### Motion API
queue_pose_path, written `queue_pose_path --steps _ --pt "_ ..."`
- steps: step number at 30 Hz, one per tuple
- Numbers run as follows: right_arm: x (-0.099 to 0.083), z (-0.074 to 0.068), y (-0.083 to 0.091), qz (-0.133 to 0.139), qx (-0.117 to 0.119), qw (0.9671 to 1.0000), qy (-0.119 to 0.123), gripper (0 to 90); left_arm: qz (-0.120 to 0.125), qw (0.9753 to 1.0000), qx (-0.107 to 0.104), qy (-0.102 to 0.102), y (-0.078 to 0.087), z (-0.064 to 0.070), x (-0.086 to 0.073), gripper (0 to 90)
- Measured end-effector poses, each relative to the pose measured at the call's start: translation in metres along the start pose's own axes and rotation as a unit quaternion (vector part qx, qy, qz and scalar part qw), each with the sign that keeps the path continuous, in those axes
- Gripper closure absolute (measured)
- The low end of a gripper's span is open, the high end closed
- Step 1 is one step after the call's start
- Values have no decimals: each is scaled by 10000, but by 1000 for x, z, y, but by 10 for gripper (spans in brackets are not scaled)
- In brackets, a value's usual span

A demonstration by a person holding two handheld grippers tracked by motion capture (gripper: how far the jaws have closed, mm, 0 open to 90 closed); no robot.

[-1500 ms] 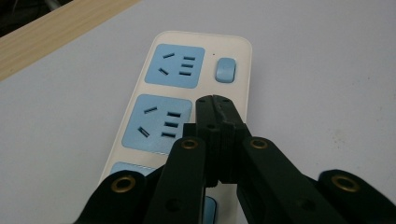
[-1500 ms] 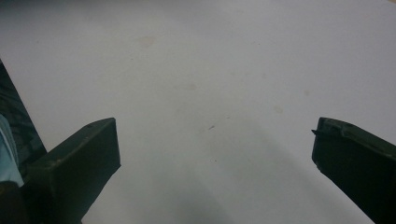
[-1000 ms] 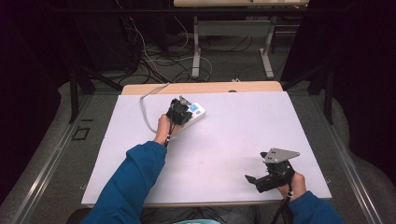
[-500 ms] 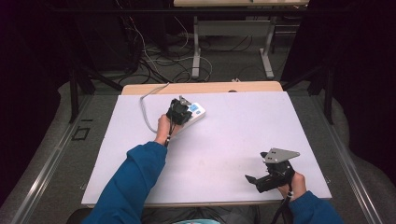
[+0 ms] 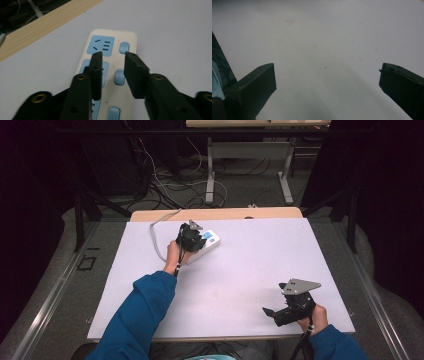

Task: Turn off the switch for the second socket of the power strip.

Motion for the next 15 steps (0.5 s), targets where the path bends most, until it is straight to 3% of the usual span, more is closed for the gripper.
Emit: queue_pose_path --steps 8,15 --pt "0 0 0 5 -18 10000 -5 4 -121 9997 -17 192 15 -7 1 227" --pt "0 1 0 23 -12 10000 45 4 -140 9994 18 306 29 -7 2 32"
Point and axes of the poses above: each handheld gripper's, and its own axes: y roughly backward along the jaws, x roughly out of its top, z roughly to its right, the point moved 2 cm from there along -y, roughly forward along the jaws, and after that the axes turned 4 degrees about -x, right-handed, at the moved point
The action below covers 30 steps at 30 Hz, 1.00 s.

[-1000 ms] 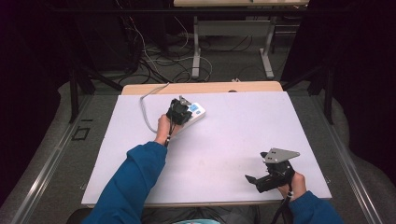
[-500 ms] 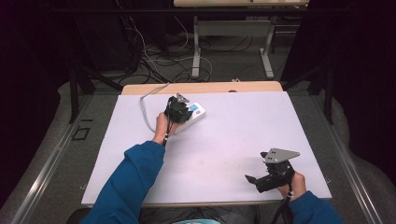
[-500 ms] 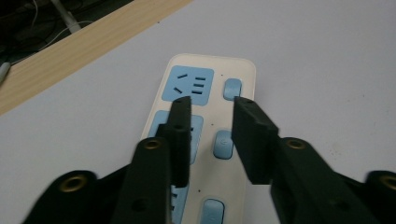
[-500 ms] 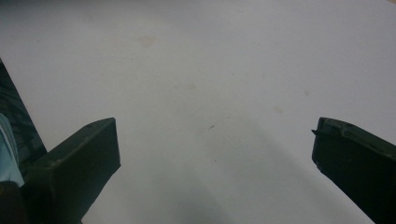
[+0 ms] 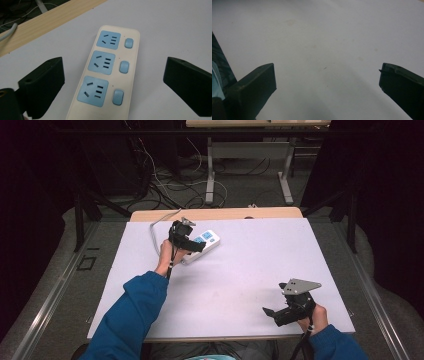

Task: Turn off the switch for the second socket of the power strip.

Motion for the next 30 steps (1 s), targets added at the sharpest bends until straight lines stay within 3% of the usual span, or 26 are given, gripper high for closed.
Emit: queue_pose_path --steps 8,14,22,30 --pt "0 -1 0 -19 -3 10000 -43 4 -28 10000 -15 -78 18 6 -10 0" --pt "0 0 1 -54 -2 10000 -16 4 -8 9999 -89 -67 32 8 -30 0" --pt "0 -1 2 -28 6 10000 -59 4 -88 9996 -60 -260 52 14 -55 2" --pt "0 -1 1 -9 -9 10000 -60 4 -72 9996 -10 -276 70 15 -74 2"
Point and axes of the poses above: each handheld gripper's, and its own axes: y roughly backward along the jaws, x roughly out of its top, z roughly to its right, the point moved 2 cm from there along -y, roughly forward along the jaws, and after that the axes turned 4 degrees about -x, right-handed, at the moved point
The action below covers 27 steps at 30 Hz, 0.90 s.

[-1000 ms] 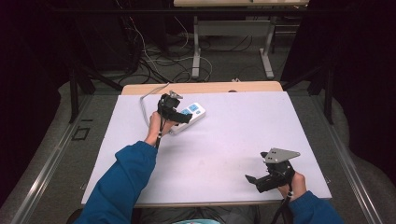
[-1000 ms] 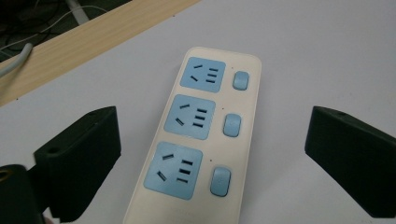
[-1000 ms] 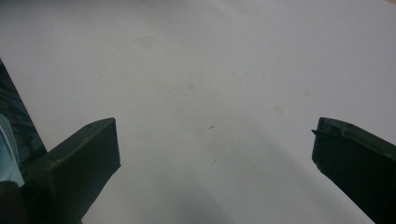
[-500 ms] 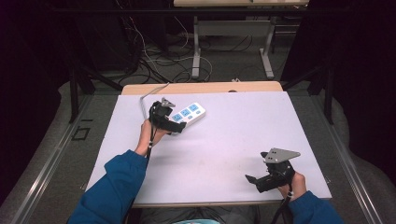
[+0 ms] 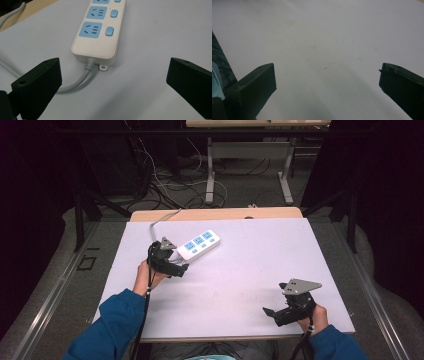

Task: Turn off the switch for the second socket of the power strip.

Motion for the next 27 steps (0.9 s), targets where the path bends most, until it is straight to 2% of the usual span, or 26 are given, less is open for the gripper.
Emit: queue_pose_path --steps 1,2,6,14,27 --pt "0 1 0 -13 32 10000 57 4 -42 10000 -22 1 3 0 -2 2" --pt "0 0 0 -26 22 10000 -2 4 -3 10000 13 -1 4 1 -4 2" --pt "0 0 0 7 -1 10000 8 4 -43 10000 14 -52 14 2 -13 2" --pt "0 0 0 4 8 10000 4 4 -4 10000 31 39 32 4 -29 2" --pt "0 0 0 5 1 10000 10 4 -24 9999 97 56 57 11 -57 2"
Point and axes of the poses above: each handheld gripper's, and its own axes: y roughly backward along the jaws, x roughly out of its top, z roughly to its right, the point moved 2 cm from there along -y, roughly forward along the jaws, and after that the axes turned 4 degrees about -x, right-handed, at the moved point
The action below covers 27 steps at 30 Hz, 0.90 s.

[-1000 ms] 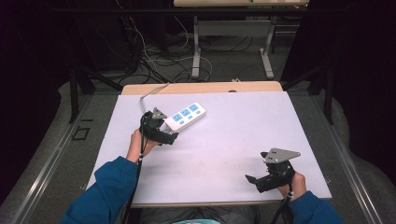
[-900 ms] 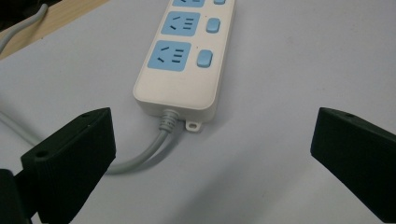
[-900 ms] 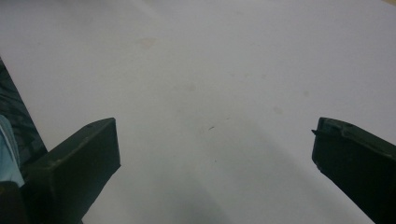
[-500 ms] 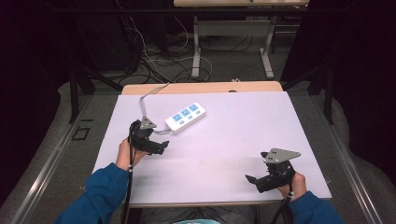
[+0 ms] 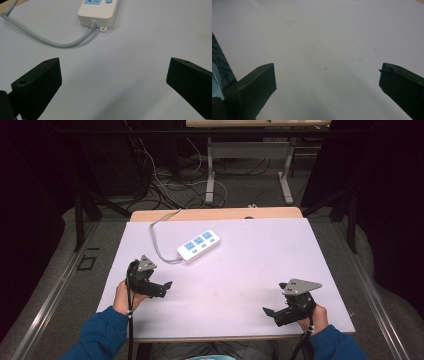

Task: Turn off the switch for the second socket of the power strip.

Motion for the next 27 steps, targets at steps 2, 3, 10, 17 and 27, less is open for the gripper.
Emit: queue_pose_path --steps 2,3,10,17,27 --pt "0 1 0 5 -8 10000 30 4 59 10000 26 18 3 1 -3 2" --pt "0 0 0 -8 -8 10000 -15 4 54 10000 33 28 5 1 -5 2" --pt "0 0 -1 -2 -5 10000 28 4 57 10000 53 13 15 5 -16 2" --pt "0 0 -1 -16 2 10000 -3 4 49 10000 53 -36 24 7 -28 2" --pt "0 -1 -1 -22 -2 10000 -28 4 162 9999 40 -14 35 11 -41 2"
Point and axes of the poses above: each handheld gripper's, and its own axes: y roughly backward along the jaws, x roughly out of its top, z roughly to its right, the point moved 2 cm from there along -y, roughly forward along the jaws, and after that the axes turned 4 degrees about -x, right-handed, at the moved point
